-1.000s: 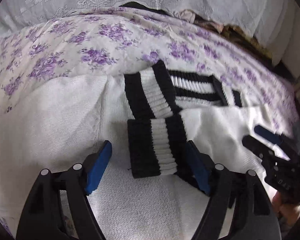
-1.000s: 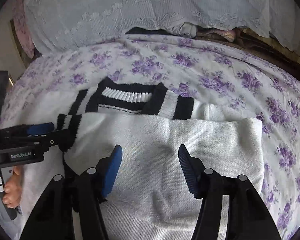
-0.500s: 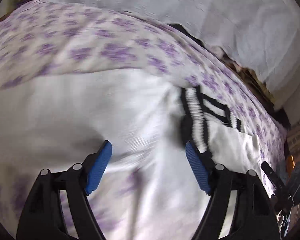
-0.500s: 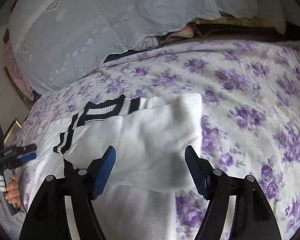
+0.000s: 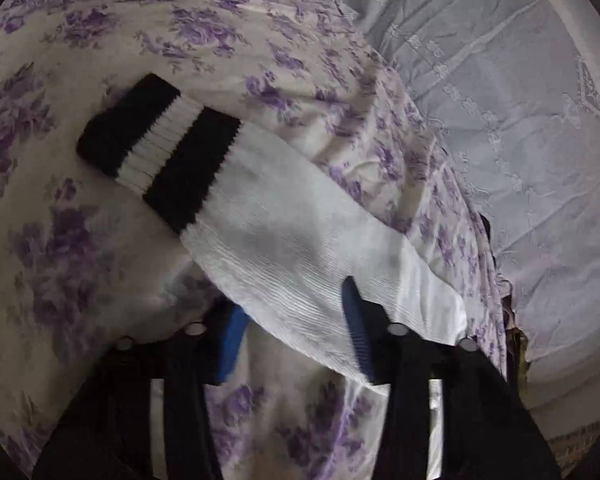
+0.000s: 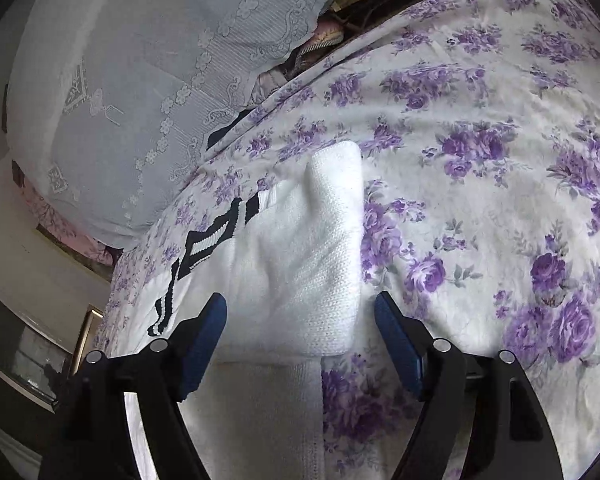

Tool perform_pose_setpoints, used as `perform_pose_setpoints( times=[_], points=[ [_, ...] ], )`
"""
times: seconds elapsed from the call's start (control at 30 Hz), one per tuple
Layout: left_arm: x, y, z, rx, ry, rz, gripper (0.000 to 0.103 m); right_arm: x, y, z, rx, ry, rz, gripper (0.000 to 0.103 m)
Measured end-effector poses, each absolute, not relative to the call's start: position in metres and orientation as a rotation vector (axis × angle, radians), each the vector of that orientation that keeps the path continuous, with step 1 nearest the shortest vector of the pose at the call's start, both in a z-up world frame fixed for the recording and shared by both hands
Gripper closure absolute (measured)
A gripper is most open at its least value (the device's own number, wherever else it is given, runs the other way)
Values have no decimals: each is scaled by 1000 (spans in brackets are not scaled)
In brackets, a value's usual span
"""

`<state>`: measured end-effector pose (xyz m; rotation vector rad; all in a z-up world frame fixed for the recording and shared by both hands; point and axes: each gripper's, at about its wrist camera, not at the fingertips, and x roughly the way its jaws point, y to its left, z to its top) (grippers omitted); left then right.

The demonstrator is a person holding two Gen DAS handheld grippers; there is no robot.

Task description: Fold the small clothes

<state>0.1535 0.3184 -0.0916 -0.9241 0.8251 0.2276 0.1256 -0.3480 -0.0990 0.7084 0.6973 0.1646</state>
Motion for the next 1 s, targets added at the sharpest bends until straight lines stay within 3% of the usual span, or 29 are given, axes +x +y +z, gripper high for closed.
perform_pose_setpoints(
  times=[0.03, 0.07, 0.17, 0.37, 0.67, 1.0],
  points=[
    [155, 319, -92, -915, 834, 243, 85, 127, -345, -98, 690, 698, 176, 15],
    [155, 317, -91, -907, 841, 241, 90, 129, -339, -97, 662, 704, 193, 7],
    [153, 315, -79, -820, 840, 253, 96, 134, -325, -94, 573, 741, 193, 3],
    [155, 275, -26, -530, 814, 269, 97, 132, -329, -94, 603, 728, 203, 3],
    [172, 203, 24, -379, 789, 184, 98, 129, -330, -92, 621, 718, 205, 4],
    [188, 103, 56, -219, 761, 55, 98, 118, -372, -92, 842, 601, 152, 4]
  ],
)
